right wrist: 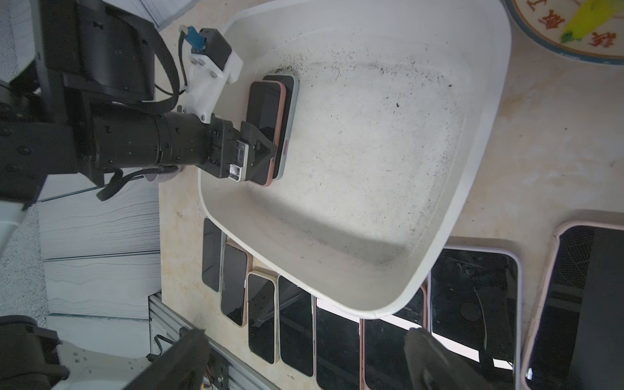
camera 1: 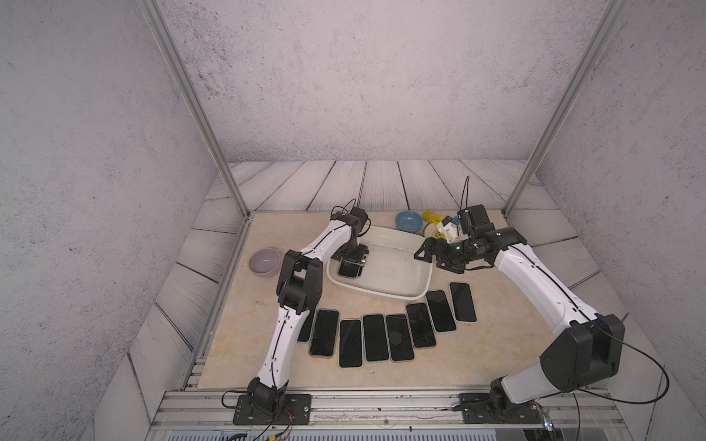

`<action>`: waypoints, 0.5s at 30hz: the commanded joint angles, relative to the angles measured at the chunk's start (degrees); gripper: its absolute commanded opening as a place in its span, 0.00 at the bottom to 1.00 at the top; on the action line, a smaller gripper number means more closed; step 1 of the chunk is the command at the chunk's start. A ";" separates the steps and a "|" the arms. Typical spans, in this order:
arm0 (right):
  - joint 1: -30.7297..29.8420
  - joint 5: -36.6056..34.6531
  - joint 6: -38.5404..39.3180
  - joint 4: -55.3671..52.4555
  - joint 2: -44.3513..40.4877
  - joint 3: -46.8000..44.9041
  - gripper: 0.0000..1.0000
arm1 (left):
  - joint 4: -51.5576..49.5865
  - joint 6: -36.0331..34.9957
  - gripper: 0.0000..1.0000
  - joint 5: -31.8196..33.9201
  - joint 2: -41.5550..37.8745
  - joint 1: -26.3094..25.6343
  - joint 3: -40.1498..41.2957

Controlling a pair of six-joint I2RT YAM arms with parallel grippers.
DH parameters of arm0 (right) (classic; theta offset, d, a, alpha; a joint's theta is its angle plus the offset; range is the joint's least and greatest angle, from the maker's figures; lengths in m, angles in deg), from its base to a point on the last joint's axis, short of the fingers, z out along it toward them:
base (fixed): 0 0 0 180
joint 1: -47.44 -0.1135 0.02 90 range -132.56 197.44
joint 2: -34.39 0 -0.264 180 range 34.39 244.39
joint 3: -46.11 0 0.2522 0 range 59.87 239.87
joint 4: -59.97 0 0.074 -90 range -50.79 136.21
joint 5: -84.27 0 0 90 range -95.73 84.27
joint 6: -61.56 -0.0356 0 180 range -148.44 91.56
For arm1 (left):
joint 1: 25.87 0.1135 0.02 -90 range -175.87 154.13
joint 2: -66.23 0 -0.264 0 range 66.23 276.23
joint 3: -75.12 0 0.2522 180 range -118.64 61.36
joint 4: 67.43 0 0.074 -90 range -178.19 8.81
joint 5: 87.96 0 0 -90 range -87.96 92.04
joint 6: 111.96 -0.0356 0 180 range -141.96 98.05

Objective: Take the phone out of the storage box
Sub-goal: Pick up the phone from the storage box.

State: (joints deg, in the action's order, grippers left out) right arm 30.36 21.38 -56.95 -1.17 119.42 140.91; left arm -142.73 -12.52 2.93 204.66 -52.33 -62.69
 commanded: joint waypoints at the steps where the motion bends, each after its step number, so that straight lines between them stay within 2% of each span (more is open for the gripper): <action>1: 0.03 0.92 0.47 -1.10 1.07 -0.18 0.96 | -0.55 -0.10 0.86 1.40 2.04 0.24 -1.11; 15: 0.03 1.10 0.83 -1.03 1.61 -0.17 0.96 | 0.05 0.15 0.87 -2.98 3.62 -1.18 3.22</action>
State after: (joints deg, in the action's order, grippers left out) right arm 30.36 21.75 -56.88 -1.61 120.76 140.91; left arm -141.72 -12.48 0.98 205.40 -52.57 -62.12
